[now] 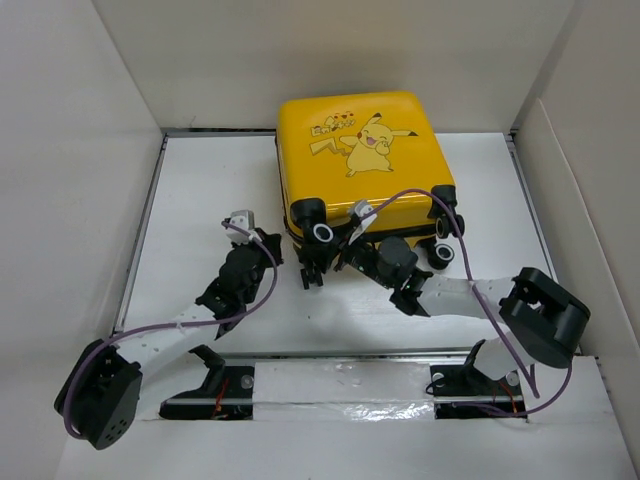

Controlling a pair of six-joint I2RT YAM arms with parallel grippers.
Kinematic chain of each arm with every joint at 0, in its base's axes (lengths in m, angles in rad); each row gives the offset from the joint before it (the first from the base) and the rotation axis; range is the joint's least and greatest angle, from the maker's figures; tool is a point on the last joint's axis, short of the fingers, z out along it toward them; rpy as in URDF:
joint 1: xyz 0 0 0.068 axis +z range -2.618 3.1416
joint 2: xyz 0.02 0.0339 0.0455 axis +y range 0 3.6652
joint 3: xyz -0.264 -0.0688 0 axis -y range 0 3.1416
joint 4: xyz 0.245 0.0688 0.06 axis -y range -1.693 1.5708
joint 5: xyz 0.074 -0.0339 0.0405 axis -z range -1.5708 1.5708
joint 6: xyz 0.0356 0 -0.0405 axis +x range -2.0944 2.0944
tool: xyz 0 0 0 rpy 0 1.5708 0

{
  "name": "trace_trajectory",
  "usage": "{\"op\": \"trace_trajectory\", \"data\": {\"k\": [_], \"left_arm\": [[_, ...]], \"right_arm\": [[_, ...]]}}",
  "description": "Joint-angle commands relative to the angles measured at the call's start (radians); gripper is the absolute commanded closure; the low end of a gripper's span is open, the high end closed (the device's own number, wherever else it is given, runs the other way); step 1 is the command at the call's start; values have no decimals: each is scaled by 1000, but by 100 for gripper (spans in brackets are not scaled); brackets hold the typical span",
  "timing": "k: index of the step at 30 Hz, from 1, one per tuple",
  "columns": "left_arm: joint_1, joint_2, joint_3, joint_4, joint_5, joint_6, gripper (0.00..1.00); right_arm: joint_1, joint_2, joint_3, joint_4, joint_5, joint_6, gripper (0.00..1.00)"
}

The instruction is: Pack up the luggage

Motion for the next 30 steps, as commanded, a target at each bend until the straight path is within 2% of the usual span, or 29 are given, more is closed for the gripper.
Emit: {"op": "trace_trajectory", "data": {"k": [1, 8, 10, 11, 13, 15, 18, 20, 21, 24, 26, 29, 30], "left_arm": [[112, -28, 8, 15, -139, -3, 100], [237, 99, 80, 142, -33, -1, 100], [237, 147, 110, 174, 20, -6, 100], [237, 147, 107, 195, 106, -6, 100], [237, 121, 63, 270, 224, 2, 100], [237, 81, 37, 251, 345, 15, 100], [237, -37, -37, 196, 361, 11, 100], [237, -135, -100, 147, 394, 11, 92], [237, -164, -116, 119, 422, 18, 82], [237, -221, -155, 97, 502, 48, 61], [228, -204, -158, 128, 563, 61, 53], [182, -122, -112, 134, 597, 95, 50], [182, -96, -104, 169, 647, 97, 49]], "right_arm": [[8, -101, -16, 124, 22, 4, 100], [44, -106, -15, 89, -10, -10, 100], [58, -89, -4, 89, -22, -15, 100], [67, -86, -4, 90, -24, -16, 100], [68, -87, 1, 81, -19, -22, 100], [68, -95, 10, 60, 7, -31, 100], [58, -104, 7, 52, 5, -39, 100], [35, -110, 4, 52, 2, -33, 100], [35, -115, 1, 50, -5, -33, 100], [-1, -138, -18, 49, -15, -32, 100], [-30, -162, -35, 46, -15, -24, 100], [-52, -233, -70, 14, -16, -24, 100], [-67, -254, -79, 0, -12, -27, 100]]}}
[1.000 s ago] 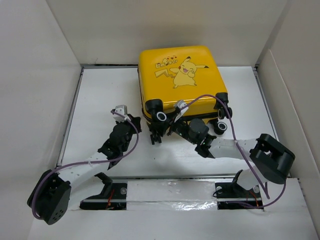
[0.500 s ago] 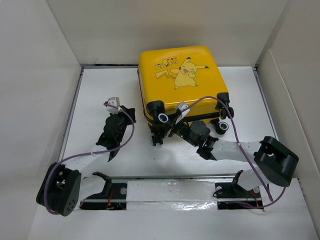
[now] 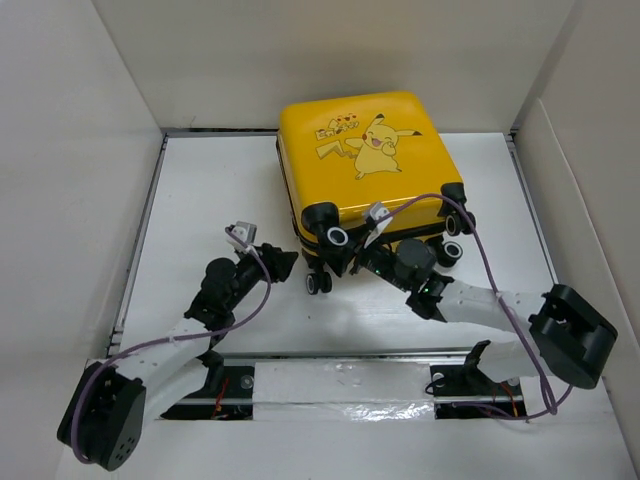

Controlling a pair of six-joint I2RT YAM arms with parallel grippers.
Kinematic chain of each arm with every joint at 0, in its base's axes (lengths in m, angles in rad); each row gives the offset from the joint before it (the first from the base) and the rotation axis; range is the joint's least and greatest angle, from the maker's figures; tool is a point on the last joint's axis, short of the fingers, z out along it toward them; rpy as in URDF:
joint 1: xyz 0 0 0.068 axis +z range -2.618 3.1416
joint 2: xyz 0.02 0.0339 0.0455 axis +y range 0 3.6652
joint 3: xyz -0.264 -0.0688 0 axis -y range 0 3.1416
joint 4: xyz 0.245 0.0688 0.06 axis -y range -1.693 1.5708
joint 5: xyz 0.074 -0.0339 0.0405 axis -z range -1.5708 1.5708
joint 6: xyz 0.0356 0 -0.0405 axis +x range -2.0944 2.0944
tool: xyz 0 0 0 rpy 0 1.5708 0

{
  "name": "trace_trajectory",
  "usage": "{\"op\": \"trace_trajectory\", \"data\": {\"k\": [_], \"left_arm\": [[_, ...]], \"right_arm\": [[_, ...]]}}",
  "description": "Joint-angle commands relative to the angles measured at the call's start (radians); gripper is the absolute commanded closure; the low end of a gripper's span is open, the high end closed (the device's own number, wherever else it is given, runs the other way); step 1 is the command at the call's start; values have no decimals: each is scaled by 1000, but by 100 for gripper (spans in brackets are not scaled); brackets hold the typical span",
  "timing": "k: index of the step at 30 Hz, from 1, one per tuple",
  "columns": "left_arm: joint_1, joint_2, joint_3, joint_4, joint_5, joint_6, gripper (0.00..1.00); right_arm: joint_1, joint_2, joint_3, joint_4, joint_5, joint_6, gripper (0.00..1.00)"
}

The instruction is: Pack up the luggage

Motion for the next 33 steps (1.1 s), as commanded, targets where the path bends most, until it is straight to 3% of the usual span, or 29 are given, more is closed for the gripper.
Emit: {"op": "trace_trajectory", "data": {"k": [1, 5, 8, 15, 29, 32, 33], "left_arm": [[-16, 92, 49, 84, 150, 41, 48], [-16, 166, 78, 129, 207, 44, 46], [-16, 197, 83, 172, 254, 39, 51], [-148, 228, 144, 115, 109, 94, 52], [-148, 354, 221, 108, 73, 128, 56], [-148, 361, 230, 103, 83, 134, 64], [-148, 364, 230, 117, 99, 130, 72]], "right_arm": [[-41, -127, -14, 85, 7, 7, 100], [-71, -236, -69, 26, 27, 7, 100], [-92, -273, -80, -16, 24, 4, 100], [-121, -288, -94, -10, 4, 9, 100], [-141, -319, -103, -27, -33, 9, 100], [-141, -309, -101, -21, -38, 9, 100], [-141, -305, -104, -16, -44, 9, 100]]}}
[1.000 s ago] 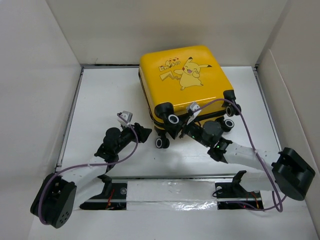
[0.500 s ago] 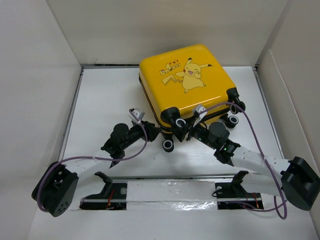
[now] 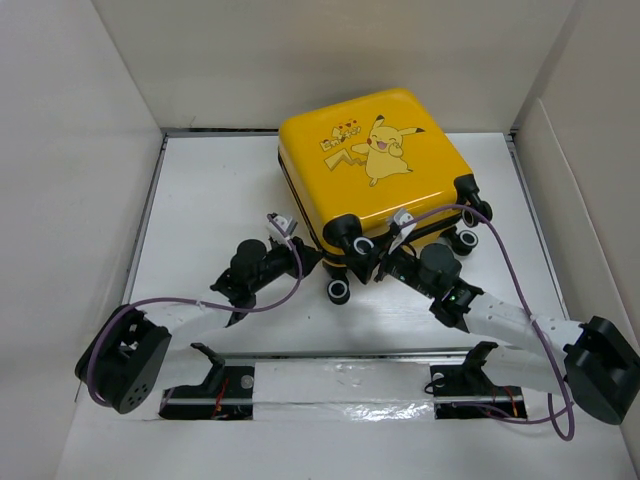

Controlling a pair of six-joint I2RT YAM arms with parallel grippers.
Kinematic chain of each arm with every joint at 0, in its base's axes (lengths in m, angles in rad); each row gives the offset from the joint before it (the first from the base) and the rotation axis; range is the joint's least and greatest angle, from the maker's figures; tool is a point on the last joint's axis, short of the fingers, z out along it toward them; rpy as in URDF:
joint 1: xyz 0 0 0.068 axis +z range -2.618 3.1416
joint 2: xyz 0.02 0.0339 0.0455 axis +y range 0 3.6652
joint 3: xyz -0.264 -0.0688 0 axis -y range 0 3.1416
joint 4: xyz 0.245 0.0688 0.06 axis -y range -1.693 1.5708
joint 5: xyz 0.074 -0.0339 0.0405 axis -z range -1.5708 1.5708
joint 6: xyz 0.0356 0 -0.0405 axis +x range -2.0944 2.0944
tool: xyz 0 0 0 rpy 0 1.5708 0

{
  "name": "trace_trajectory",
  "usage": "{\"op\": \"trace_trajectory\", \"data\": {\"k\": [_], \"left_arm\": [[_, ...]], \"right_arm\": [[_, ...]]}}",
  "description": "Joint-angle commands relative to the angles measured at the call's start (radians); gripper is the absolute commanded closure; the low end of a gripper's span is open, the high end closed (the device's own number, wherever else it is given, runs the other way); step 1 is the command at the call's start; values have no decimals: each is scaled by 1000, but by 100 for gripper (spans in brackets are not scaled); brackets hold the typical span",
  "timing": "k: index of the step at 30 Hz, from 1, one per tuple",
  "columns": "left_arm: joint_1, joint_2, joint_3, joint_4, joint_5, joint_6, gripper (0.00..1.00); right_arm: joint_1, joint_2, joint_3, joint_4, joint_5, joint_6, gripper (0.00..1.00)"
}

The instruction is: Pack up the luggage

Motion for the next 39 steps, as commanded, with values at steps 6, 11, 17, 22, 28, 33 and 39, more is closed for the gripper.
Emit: {"op": "trace_trajectory", "data": {"k": [6, 11, 17, 22, 28, 33, 39], "left_arm": [[1, 50, 56, 89, 47, -1, 99], [1, 23, 53, 76, -2, -5, 100], [1, -28, 42, 2, -229, -28, 100], [45, -25, 82, -55, -485, -71, 100], [133, 56, 181, -76, -564, -166, 100], [133, -120, 163, -166, -637, -303, 76], [133, -540, 122, -272, -578, -393, 20]], "right_arm": [[-29, -26, 33, 201, 23, 7, 100], [-29, -38, 31, 190, 25, 6, 100], [-29, -60, 24, 176, 31, 6, 100], [-29, -66, 24, 173, 10, 7, 100], [38, -34, 59, 155, 10, -11, 100], [106, 49, 125, 141, -1, -34, 100], [262, 248, 297, 101, -10, -77, 100]]}}
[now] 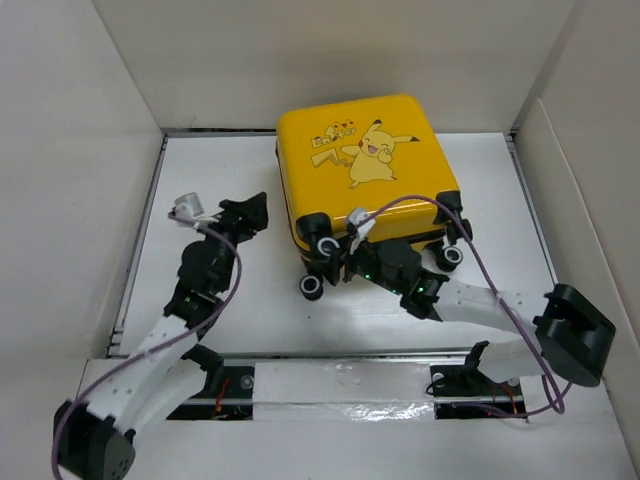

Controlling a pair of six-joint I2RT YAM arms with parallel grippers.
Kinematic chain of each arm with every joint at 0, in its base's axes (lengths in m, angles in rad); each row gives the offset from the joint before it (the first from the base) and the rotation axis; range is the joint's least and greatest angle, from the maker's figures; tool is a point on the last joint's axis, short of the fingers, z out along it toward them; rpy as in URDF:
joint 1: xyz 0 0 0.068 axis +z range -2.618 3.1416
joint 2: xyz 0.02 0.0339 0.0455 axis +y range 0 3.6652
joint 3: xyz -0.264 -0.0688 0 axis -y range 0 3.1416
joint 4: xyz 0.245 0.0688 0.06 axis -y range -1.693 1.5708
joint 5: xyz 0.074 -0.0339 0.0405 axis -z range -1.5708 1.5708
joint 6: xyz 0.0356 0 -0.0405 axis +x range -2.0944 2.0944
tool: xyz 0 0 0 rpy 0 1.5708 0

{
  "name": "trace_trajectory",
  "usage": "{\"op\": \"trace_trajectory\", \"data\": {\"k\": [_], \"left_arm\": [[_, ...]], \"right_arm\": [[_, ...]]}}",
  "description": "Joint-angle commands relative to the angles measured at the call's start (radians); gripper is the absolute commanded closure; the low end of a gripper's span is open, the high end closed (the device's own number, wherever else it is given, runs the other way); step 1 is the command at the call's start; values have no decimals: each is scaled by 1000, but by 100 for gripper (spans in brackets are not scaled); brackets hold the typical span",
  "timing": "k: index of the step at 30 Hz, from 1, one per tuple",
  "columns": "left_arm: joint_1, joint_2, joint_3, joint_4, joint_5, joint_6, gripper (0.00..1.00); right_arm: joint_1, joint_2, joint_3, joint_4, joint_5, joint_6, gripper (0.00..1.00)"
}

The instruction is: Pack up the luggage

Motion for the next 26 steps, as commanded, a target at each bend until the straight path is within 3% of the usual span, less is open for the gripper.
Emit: {"op": "trace_trajectory", "data": {"k": [1, 3, 4, 5, 7, 8, 16, 20, 23, 26], "left_arm": [[-4, -202, 18, -56, -7, -75, 17], [-4, -301, 65, -148, -5, -90, 10], [-4, -325, 82, -177, -7, -98, 8], [-4, -368, 111, -205, -2, -107, 7], [-4, -405, 131, -268, 18, -118, 1], [-4, -430, 148, -291, 24, -119, 1], [-4, -454, 245, -539, 93, -53, 1], [-4, -488, 295, -599, 97, 17, 1], [-4, -519, 288, -586, 113, 54, 1], [-4, -507, 277, -561, 133, 53, 1]], "right_arm": [[130, 90, 207, 126, -87, -36, 100], [189, 128, 272, 99, -84, -72, 99], [206, 154, 327, 87, -67, -88, 90], [223, 161, 344, 71, -38, -100, 73], [255, 136, 361, 27, 47, -134, 7], [256, 118, 353, 5, 90, -145, 0], [256, -236, 221, -136, 396, -303, 0], [256, -482, 168, -219, 691, -359, 0], [225, -663, 87, -197, 773, -382, 0], [150, -738, 4, -133, 745, -352, 0]]}}
